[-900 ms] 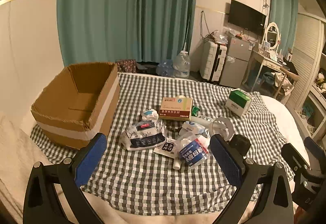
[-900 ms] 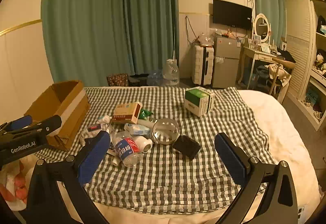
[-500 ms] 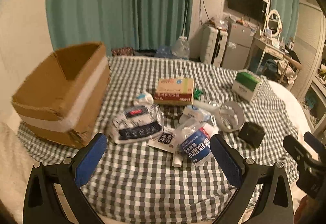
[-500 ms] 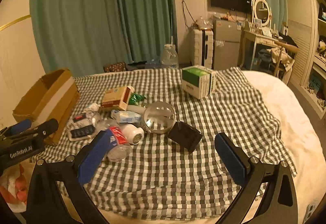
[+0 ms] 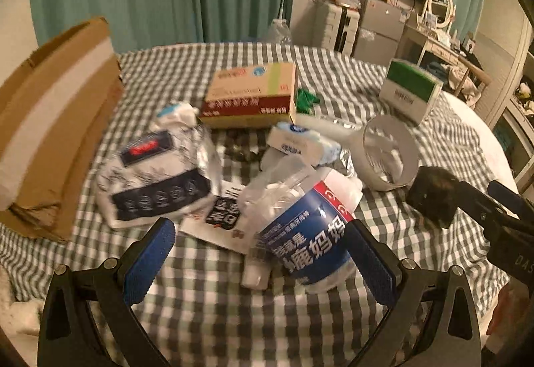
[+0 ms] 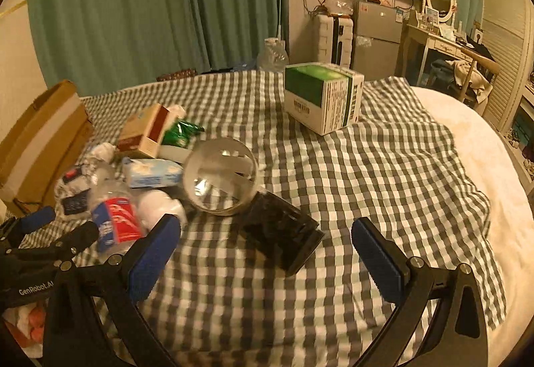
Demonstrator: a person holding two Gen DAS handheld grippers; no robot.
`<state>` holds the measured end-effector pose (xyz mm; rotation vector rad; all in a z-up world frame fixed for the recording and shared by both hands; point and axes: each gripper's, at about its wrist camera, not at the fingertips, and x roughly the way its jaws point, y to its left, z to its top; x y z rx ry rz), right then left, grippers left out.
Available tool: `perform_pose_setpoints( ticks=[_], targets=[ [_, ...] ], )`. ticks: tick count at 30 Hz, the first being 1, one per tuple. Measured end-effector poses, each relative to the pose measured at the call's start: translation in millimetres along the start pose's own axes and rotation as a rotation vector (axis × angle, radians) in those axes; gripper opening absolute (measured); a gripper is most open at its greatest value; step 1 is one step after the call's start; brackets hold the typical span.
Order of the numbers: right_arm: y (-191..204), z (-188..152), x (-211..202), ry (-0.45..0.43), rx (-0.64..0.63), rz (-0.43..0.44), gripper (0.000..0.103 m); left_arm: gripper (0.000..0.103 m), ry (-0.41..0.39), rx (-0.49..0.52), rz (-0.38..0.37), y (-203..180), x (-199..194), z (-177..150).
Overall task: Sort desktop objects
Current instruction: 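Reach both grippers toward the cotton-swab tub and black cup, then grasp the cotton-swab tub with left gripper while right gripper grasps the black cup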
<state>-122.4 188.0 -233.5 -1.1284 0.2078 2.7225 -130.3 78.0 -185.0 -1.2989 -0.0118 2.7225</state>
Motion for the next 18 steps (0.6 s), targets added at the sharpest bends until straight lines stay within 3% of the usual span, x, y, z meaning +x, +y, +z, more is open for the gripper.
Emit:
perform_pose_setpoints(
  ticks=[8,12,15,18],
  targets=[
    [-6.9,0.8,32.3,0.053,-0.001,0.024,0.103,0.103,0.024,0.029,-0.01,-24.9,24.5,8.0],
    [-8.8,1.3,47.9,0.078,-0.012,0.013,0.101,0.102,0.077,0.054,0.04,-31.1,43.0,7.6],
    [-11.2,-2.3,57.4,0.115,0.0,0.013,0.085,0.096,0.086,0.055,0.038,-30.8,46.3,4.3],
    [-10.4,-4.4,61.1,0.135,0.001,0.026,0.076,0.093,0.085,0.057,0.033,-28.4,42.9,1.1]
  ],
)
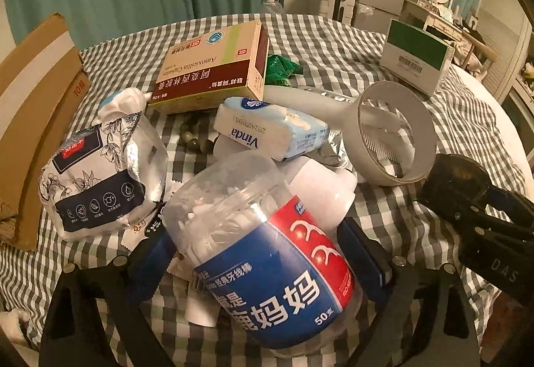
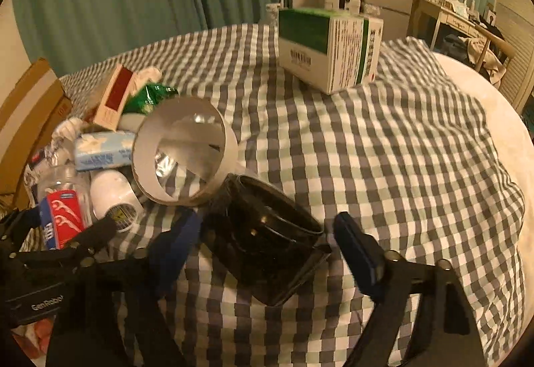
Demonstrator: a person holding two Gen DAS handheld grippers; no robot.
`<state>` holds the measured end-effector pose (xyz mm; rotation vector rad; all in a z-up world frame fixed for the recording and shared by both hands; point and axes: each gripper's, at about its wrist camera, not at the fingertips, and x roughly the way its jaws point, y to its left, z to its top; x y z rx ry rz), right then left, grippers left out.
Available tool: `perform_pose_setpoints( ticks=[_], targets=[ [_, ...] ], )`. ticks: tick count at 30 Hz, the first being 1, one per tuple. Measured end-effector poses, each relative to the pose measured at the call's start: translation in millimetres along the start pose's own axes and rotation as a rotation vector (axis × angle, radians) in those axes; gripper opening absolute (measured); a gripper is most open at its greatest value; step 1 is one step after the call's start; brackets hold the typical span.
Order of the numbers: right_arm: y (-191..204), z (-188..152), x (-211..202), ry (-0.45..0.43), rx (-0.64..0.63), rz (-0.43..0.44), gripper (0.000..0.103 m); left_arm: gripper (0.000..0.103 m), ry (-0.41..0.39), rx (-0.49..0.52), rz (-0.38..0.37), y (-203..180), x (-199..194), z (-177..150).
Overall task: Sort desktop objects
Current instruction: 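Grasp the cotton-swab tub with left gripper while right gripper grasps the black cup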
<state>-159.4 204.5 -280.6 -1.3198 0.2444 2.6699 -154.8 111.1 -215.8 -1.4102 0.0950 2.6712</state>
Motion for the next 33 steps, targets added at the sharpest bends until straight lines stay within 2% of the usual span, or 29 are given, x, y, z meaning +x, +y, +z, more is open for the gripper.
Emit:
perform_pose_setpoints(
  ticks=[1,3,10,12,14,20,29,33],
  targets=[
    [0.4,0.4,-0.6,0.003,0.002,0.004,0.075,0.092,0.002,0.001,-0.005,0.5,-0.4,-0.1],
    [0.9,-0.6,-0.8,0.009,0.011,0.003,0.073,0.08,0.008,0.0,-0.029,-0.8,0.2,1.6],
    [-0.2,-3.1,-8.1,0.0,0.02,-0.008,0.069,0.074,0.014,0.005,-0.034,2.8,-13.2,-1.7],
    [-1.1,-3.1,-18.0,-0.029,0.022,-0.005,0.058,0.072,-0.004,0.0,-0.033,5.8,-19.4,-0.9],
    [-2.3,-1.5,-25.5,-0.044,0.027,-0.013,0.057,0.07,-0.017,0.006,-0.024,7.8,-26.7,-0.8],
    [-4.9,-9.3,-31.2,-0.028,0.068,-0.005,0.057,0.07,-0.045,-0.004,-0.023,15.1,-48.5,1.0],
    [11.1,-5.4,-70.6,-0.09,0.065,0.019,0.057,0.07,-0.08,-0.026,-0.01,29.5,-84.5,3.9],
    [30.6,-6.4,-99.5,-0.129,0.042,0.059,0.057,0.07,-0.105,-0.043,-0.01,37.1,-104.3,5.7]
  ],
)
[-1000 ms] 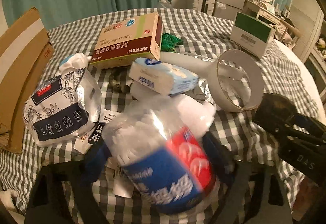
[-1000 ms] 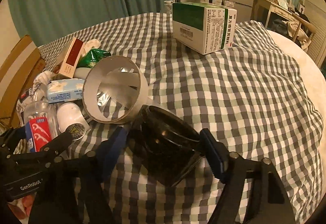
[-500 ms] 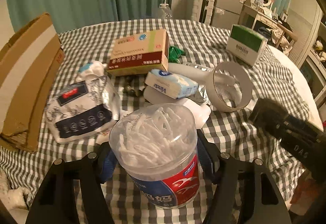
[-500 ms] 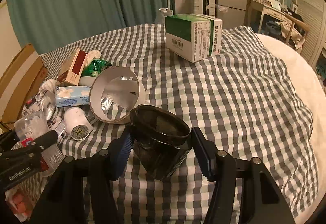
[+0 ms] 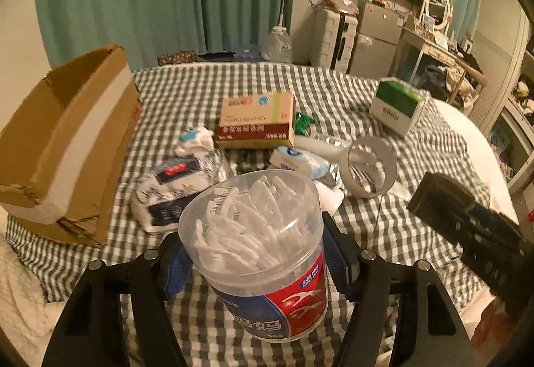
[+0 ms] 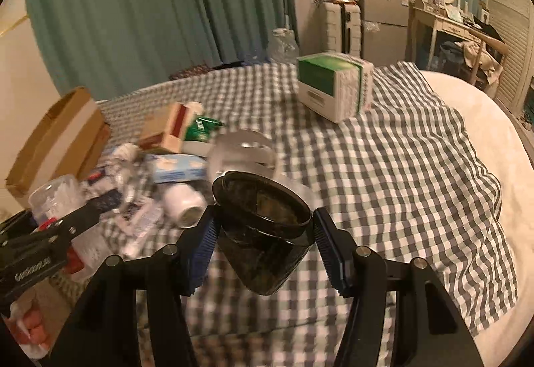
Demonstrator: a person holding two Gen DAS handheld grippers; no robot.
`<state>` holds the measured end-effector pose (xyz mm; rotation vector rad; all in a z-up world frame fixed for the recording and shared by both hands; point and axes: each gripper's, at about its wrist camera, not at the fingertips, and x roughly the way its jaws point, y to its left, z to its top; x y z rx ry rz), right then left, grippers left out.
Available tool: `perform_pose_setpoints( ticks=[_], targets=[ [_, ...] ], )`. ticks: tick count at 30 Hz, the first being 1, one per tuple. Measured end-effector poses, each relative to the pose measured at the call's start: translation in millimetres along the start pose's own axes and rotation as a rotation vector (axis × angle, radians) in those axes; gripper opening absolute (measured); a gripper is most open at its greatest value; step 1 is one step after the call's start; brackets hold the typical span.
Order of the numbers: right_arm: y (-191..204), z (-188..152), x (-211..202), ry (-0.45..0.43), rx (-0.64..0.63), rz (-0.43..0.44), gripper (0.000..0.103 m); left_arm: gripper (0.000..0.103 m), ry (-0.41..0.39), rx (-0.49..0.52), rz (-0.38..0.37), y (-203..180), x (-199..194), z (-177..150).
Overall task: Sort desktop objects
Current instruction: 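Grasp the cotton-swab tub with left gripper while right gripper grasps the black cup, then carry both items to the cardboard box and open both grippers inside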
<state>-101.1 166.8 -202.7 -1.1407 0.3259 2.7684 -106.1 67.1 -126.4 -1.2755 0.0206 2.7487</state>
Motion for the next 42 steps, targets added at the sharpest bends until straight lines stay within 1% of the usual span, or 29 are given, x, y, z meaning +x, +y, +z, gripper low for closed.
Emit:
perform_pose_setpoints(
  ticks=[6,7,12,15,17,20,23,25,27,30,36,40,42],
  targets=[
    [21.2,6.6,-33.9,-0.031,-0.005,0.032,0.057,0.07,-0.036,-0.006,-0.017,15.4,-34.9,15.8],
    [33.9,13.2,-51.0,-0.05,-0.025,0.032,0.057,0.07,-0.042,-0.006,-0.024,19.7,-41.5,20.6],
    [68.9,32.6,-88.7,-0.106,-0.09,0.033,0.057,0.07,-0.072,-0.012,-0.028,42.6,-69.9,44.6],
    [86.4,45.9,-100.1,-0.127,-0.097,0.048,0.057,0.07,-0.09,-0.001,-0.018,57.2,-85.7,58.7],
    [98.2,53.6,-105.1,-0.134,-0.099,0.07,0.057,0.07,-0.108,0.01,0.008,68.9,-96.8,68.7],
    [120.3,62.4,-107.3,-0.142,-0.127,0.08,0.057,0.07,-0.128,-0.007,0.014,86.8,-108.9,78.2],
    [145.8,71.7,-103.5,-0.144,-0.155,0.105,0.057,0.07,-0.131,-0.025,0.023,107.9,-112.8,87.1],
    [161.0,76.3,-99.5,-0.138,-0.166,0.133,0.057,0.07,-0.138,-0.035,0.043,124.1,-112.9,91.2],
    [180.1,81.5,-90.2,-0.127,-0.185,0.155,0.057,0.07,-0.14,-0.048,0.062,139.1,-112.7,93.2],
    [209.5,87.4,-73.5,-0.103,-0.212,0.186,0.057,0.07,-0.158,-0.093,0.086,169.3,-111.9,94.3],
    [267.2,102.3,-32.8,-0.061,-0.247,0.286,0.057,0.07,-0.128,-0.135,0.163,225.0,-94.0,95.5],
    [306.9,110.7,0.7,-0.024,-0.287,0.332,0.057,0.07,-0.083,-0.182,0.211,264.1,-70.1,88.3],
    [322.0,113.1,16.9,-0.007,-0.303,0.344,0.057,0.07,-0.056,-0.194,0.216,279.8,-56.6,85.2]
  ],
)
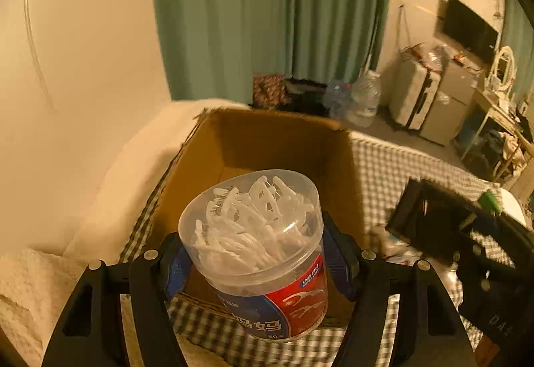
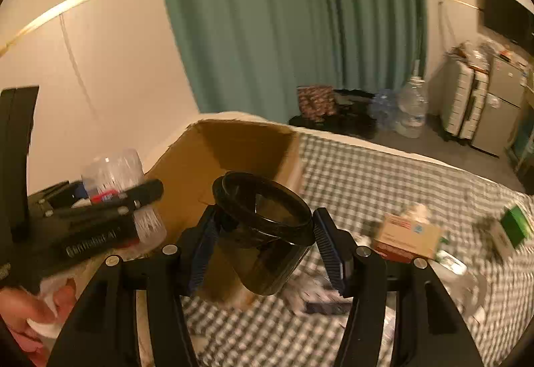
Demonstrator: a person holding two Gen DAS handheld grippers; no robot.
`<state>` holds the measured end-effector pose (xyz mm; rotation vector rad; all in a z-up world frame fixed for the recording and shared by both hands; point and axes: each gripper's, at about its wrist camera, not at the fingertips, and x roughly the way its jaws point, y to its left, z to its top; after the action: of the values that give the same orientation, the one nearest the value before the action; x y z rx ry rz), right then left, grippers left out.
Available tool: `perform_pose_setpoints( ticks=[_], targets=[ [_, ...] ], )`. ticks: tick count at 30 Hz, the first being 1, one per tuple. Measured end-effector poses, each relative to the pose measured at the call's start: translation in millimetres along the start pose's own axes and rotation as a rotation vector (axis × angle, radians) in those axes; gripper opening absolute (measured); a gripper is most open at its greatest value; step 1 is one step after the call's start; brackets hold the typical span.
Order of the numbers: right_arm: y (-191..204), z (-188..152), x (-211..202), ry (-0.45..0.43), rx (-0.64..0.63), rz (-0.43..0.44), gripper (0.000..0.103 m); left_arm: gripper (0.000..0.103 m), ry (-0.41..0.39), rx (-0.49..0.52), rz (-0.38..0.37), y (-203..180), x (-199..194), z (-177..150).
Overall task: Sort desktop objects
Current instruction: 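Carry both items to the cardboard box and open both grippers inside, then reach left gripper to the floral wipe pack while right reaches the tape roll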
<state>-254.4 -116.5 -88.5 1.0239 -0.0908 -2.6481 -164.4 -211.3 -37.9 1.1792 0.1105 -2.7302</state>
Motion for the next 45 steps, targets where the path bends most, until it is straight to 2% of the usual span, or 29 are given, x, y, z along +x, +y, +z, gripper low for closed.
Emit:
perform_pose_setpoints(
  ticks=[5,8,10,11,12,15,20,23,32,39,45],
  targets=[
    [6.8,16.6,48.1,0.031,0.023,0.048,0.057,0.07,0.02,-0.002,0.013,15.5,30.7,-3.5],
    [6.6,26.4,63.2,0.025,0.041,0.059,0.06,0.071,0.038,-0.021,0.031,19.7,42.1,-5.6],
    [4.6,34.7,69.3,0.007,0.058,0.06,0.08,0.077,0.023,-0.024,0.041,17.0,43.8,-5.7],
    [2.5,37.8,69.2,-0.005,0.071,0.037,0.093,0.087,0.018,-0.012,0.041,13.4,43.3,-4.7],
    [0.8,40.5,70.2,-0.009,0.078,0.026,0.094,0.096,0.007,0.007,0.045,10.5,41.9,-4.3],
    [-7.9,43.2,67.5,-0.015,0.097,-0.007,0.094,0.101,-0.021,0.076,0.054,-2.6,34.2,-3.4],
    [-32.0,27.5,33.5,-0.024,0.134,-0.043,0.094,0.101,-0.029,0.083,0.0,-18.7,7.1,-8.4],
    [-45.4,4.8,-4.6,-0.03,0.146,-0.081,0.094,0.101,-0.023,0.087,-0.032,-33.2,-10.1,-10.9],
    [-94.6,-62.8,-119.4,-0.086,0.22,-0.225,0.094,0.103,-0.078,0.131,-0.085,-112.0,-80.7,-35.8],
    [-142.1,-115.9,-182.5,-0.101,0.244,-0.339,0.094,0.103,-0.065,0.172,-0.146,-181.3,-97.5,-72.1],
    [-176.4,-152.1,-195.1,-0.079,0.278,-0.404,0.094,0.103,-0.033,0.167,-0.163,-211.4,-81.4,-106.1]
  ],
)
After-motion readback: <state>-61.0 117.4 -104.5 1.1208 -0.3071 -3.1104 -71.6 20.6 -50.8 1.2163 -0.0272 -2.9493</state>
